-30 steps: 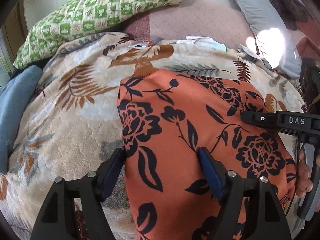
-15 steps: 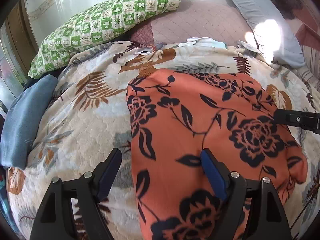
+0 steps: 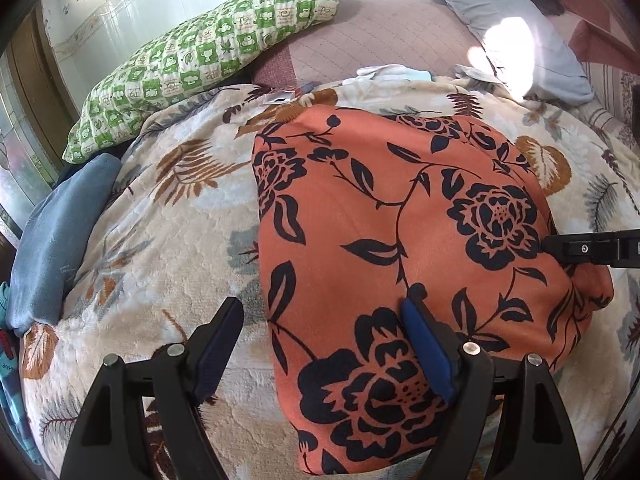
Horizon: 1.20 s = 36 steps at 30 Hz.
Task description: Fold small clothes
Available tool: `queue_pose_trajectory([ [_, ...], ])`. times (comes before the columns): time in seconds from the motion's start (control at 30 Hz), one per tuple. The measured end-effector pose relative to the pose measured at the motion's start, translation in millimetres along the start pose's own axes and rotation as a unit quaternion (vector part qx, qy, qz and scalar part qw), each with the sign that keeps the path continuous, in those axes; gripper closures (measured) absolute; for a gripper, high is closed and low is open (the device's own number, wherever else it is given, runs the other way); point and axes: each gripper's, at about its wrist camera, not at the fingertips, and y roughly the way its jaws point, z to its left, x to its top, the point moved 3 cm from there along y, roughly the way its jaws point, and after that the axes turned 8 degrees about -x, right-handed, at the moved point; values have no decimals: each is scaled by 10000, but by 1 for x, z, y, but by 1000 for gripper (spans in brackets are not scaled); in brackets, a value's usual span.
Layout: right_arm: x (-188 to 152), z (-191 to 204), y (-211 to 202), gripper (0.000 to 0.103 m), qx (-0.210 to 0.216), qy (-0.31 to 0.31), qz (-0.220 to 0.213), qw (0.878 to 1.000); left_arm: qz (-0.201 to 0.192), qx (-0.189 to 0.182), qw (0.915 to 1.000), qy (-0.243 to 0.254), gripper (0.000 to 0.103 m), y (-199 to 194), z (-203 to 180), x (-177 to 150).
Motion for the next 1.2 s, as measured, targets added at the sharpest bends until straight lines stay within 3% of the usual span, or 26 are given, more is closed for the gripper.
queue_pose_trajectory([
  [0.13, 6, 3, -5, 83, -36, -34, 42, 10000, 21, -1, 10000, 11, 20, 2, 1, 3],
  [0.33, 38, 29, -26, 82, -107, -446, -352, 9983, 47, -115, 9999, -15, 20, 5, 3, 4],
  [0.5, 76, 53, -4, 82, -249, -506, -273, 9980, 21, -152, 9999, 2, 19, 5, 4, 3],
  [0.63, 109, 65, 26, 82, -49, -235, -71, 9997, 43, -232, 9997, -12, 19, 7, 6, 4],
  [0.73, 128, 62, 60, 82, -550, -197, 86, 9983, 23, -286, 9996, -11, 18, 7, 7, 4],
  [0.8, 137, 56, 78, 82, -636, -59, 201, 9978, 9, -289, 9996, 1, 18, 8, 7, 4],
  [0.93, 148, 70, 64, 82, -822, -136, -175, 9964, 1, -352, 9994, -7, 18, 7, 9, 2],
  [1.03, 149, 94, 48, 82, -13, -273, -266, 9993, -8, -427, 9991, -60, 18, 7, 11, 2],
  [1.13, 143, 133, 44, 82, 449, -778, -210, 9957, -27, -440, 9990, -73, 18, 7, 11, 1],
  [1.2, 138, 154, 59, 82, 490, -1007, 28, 9937, -44, -431, 9990, -69, 18, 6, 11, 0],
])
